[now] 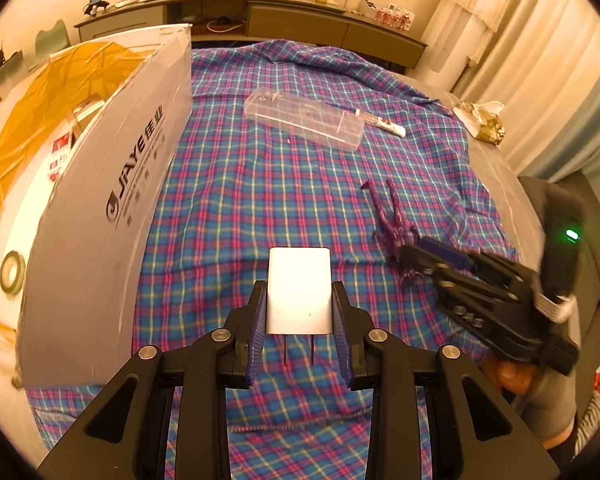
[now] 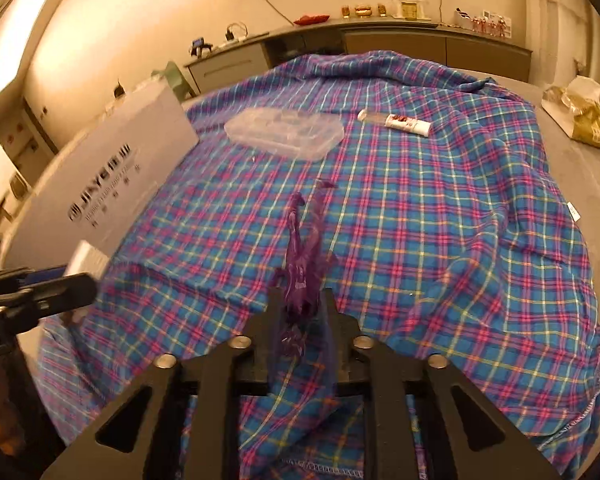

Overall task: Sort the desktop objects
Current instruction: 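Lift the white plug and purple figure off the cloth with both tools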

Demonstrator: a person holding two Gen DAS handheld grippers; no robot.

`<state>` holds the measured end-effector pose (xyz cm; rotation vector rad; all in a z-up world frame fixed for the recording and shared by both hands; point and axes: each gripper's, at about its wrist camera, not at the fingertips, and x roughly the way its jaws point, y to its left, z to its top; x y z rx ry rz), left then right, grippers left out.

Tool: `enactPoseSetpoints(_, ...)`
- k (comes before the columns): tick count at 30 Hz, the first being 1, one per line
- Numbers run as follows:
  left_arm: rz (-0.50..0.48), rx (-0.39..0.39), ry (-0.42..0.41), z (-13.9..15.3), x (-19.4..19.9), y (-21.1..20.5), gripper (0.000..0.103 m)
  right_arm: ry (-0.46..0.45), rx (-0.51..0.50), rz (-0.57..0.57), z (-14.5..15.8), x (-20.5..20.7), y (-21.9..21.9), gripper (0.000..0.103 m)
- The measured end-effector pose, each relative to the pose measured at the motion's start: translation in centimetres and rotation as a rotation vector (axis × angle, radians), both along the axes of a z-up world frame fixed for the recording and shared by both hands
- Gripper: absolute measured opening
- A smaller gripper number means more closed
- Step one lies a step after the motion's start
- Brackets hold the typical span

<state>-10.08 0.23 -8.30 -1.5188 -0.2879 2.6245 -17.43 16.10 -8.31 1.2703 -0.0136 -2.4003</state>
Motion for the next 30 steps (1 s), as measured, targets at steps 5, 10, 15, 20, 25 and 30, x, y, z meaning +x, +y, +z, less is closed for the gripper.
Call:
enactPoseSetpoints(5,0.006,0.011,0.002,0.4,0.9,-0.3,0.031,0.028,0.129,0.032,-1.1,-0.8,-2.4,0.046)
enactPoseSetpoints(10,0.004,0.018,0.025,1.2,2.0,-0.9,0.031,0.013,0.076,0.025,-1.7,-0.3,-2.1,0.045)
enactPoseSetpoints(15,0.002,0.031,0.031,1.5,2.8,-1.4,0.031,0.002,-0.006,0.001,-1.3,1.0,-1.6,0.045)
enactPoseSetpoints(20,0.004,0.035,0.051,2.1,3.8,-2.1,0.031,-0.008,-0.026,0.006,-1.4,2.7,-2.5,0.045)
enactPoseSetpoints(25,0.007,0.043,0.075,2.9,5.0,-3.0,0.031,0.006,-0.02,0.021,-0.5,4.8,-3.8,0.045)
enactPoseSetpoints(30,0.012,0.054,0.103,3.8,6.2,-4.0,0.031,0.039,-0.008,0.036,1.9,7.1,-4.7,0.045)
